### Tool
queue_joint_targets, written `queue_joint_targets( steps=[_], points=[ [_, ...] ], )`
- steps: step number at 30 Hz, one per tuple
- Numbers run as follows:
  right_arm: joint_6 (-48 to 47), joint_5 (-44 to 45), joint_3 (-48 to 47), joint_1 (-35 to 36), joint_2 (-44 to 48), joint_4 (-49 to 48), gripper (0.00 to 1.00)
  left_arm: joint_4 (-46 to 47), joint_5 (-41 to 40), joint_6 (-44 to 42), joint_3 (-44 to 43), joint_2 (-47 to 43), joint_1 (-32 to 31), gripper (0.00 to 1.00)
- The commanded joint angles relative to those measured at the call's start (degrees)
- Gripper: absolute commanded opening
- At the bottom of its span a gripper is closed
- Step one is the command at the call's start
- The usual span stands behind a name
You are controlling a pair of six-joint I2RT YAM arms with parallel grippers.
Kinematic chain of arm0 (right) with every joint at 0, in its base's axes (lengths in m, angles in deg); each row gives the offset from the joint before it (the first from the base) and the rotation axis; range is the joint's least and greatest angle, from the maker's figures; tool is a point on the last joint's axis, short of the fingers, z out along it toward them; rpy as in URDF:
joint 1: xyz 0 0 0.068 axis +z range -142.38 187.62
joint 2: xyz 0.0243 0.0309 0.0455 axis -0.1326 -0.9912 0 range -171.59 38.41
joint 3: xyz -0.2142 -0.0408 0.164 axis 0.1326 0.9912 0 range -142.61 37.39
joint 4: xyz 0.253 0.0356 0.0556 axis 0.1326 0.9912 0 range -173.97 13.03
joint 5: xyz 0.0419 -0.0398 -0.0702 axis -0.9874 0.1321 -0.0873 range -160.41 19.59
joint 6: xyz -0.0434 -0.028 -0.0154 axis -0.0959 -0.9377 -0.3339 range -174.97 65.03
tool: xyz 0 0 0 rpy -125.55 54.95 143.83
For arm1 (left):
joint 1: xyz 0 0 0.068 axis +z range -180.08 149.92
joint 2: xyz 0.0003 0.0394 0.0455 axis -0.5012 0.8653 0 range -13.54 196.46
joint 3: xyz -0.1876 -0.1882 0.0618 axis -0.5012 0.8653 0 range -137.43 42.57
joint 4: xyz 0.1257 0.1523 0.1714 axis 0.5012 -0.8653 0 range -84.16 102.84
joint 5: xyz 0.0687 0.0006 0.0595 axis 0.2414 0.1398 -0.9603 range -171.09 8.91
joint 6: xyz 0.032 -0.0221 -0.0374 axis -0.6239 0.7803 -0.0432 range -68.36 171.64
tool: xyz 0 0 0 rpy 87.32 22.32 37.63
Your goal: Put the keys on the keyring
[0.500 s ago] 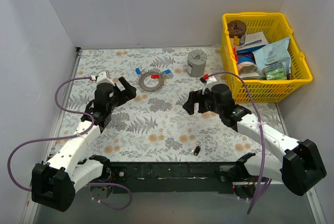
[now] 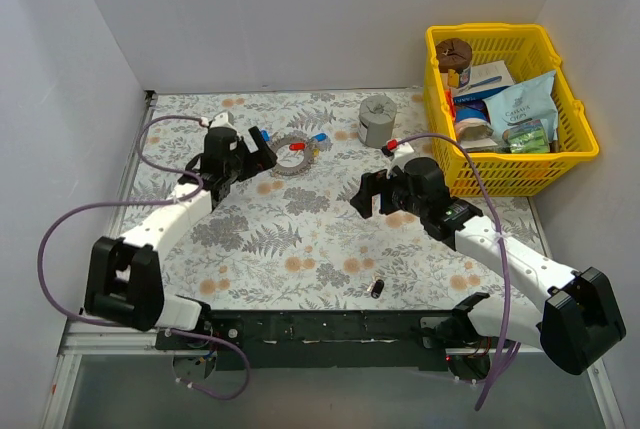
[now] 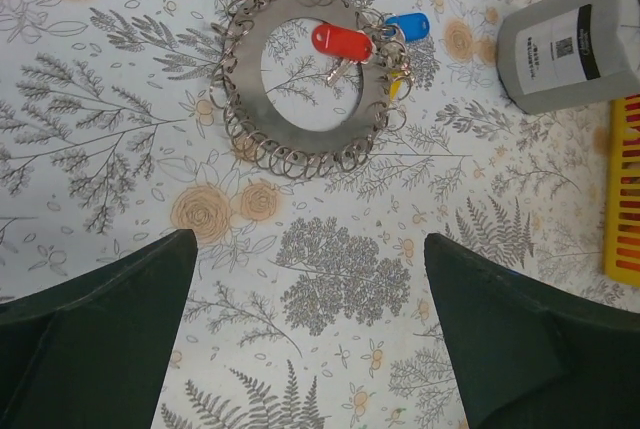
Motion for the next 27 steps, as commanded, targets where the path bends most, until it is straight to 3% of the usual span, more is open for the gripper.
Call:
queue_joint_targets(
  steps=[1,8,15,20,27],
  points=[
    [-1.47,0.34,-1.96,0.37,1.16,-0.36,0.98,-3.43,5.33,-2.37,-11.79,11.76,-0.08,0.96],
    [-1.38,-0.89,-1.17,0.46,1.25,-0.19,0.98,-6.86,8.33,-3.78,-27.27,30.41,-1.92,0.87],
    [-1.2,-1.42,-0.47,0.55,1.77,1.66,0.98,-8.44,7.72,-3.17,-36.43,43.0,-4.2,0.73],
    [-1.29,-1.16,-0.21,0.55,2.56,2.8,0.97,-8.53,6.66,-2.55,-36.36,45.91,-4.91,0.7],
    [-1.29,0.07,1.55,0.63,4.67,2.1,0.96,-7.22,7.53,-2.11,-28.63,43.64,-5.79,0.68]
  ],
)
